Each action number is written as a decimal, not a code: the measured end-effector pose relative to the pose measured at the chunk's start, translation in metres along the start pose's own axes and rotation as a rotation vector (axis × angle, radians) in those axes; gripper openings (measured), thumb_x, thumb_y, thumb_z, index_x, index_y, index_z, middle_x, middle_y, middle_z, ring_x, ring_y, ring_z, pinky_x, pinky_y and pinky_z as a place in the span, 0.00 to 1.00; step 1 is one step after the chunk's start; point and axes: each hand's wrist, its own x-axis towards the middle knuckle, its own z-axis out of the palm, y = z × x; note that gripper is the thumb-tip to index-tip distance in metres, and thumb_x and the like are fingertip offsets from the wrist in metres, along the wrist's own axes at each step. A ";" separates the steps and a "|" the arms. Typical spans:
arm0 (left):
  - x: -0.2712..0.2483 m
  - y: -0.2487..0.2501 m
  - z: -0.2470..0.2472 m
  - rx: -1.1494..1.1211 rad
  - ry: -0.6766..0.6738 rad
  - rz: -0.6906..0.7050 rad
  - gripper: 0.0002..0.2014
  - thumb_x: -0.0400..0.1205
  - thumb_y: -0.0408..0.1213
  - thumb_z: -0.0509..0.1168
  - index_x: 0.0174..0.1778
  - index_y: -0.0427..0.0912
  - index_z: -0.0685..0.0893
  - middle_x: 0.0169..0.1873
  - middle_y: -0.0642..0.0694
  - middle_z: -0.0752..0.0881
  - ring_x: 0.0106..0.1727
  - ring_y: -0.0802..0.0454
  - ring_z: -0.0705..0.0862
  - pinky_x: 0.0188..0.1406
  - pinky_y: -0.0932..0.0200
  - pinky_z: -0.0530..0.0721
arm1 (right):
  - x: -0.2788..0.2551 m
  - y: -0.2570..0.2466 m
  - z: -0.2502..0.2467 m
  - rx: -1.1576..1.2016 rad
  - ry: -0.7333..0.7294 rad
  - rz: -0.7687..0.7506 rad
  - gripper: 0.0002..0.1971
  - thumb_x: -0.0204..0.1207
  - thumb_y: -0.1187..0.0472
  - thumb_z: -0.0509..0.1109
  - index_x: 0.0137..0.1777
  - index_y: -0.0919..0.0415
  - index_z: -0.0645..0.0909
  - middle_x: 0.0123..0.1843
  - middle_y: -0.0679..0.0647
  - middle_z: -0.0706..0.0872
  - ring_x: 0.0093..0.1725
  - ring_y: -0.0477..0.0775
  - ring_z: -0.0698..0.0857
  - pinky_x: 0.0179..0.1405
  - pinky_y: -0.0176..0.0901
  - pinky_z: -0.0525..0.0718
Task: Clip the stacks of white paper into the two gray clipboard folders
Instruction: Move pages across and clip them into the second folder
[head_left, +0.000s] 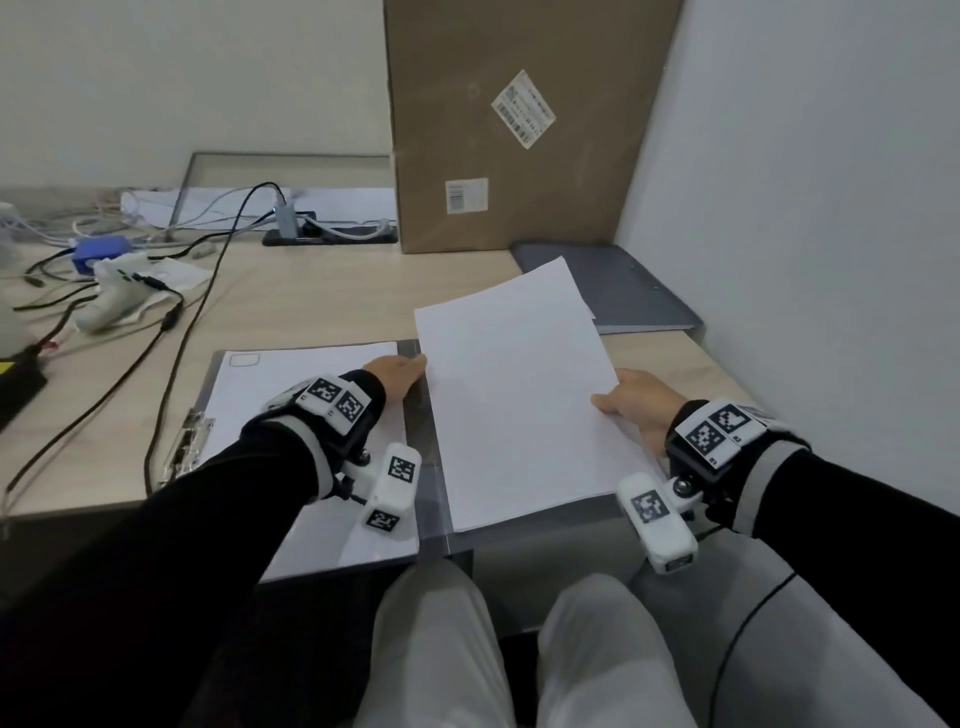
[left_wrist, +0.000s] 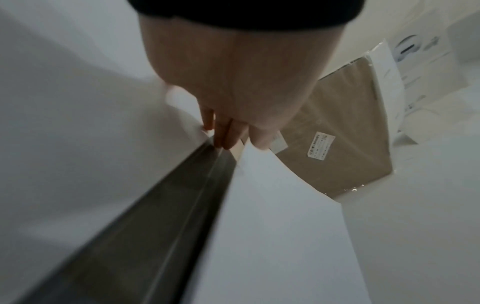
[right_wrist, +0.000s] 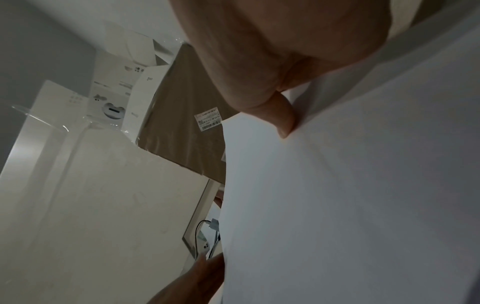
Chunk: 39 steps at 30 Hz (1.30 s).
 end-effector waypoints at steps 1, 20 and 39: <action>-0.001 0.003 -0.001 -0.047 0.026 -0.016 0.25 0.88 0.48 0.45 0.68 0.34 0.76 0.75 0.35 0.73 0.77 0.40 0.70 0.74 0.56 0.66 | 0.001 0.000 0.000 0.007 -0.007 -0.001 0.17 0.76 0.71 0.64 0.65 0.73 0.77 0.63 0.67 0.85 0.62 0.68 0.84 0.68 0.63 0.79; -0.017 0.011 0.032 -0.446 -0.024 -0.103 0.20 0.82 0.24 0.61 0.70 0.28 0.74 0.37 0.43 0.80 0.31 0.52 0.79 0.43 0.59 0.86 | -0.023 0.013 -0.027 -0.074 -0.077 0.200 0.07 0.79 0.69 0.65 0.38 0.63 0.77 0.35 0.56 0.82 0.31 0.51 0.80 0.27 0.37 0.81; 0.012 0.015 0.020 0.019 0.016 -0.033 0.27 0.82 0.38 0.62 0.78 0.42 0.67 0.77 0.41 0.70 0.76 0.40 0.72 0.72 0.52 0.73 | 0.003 0.011 -0.023 0.118 -0.026 0.226 0.06 0.79 0.70 0.66 0.41 0.63 0.78 0.37 0.55 0.83 0.34 0.50 0.81 0.30 0.36 0.83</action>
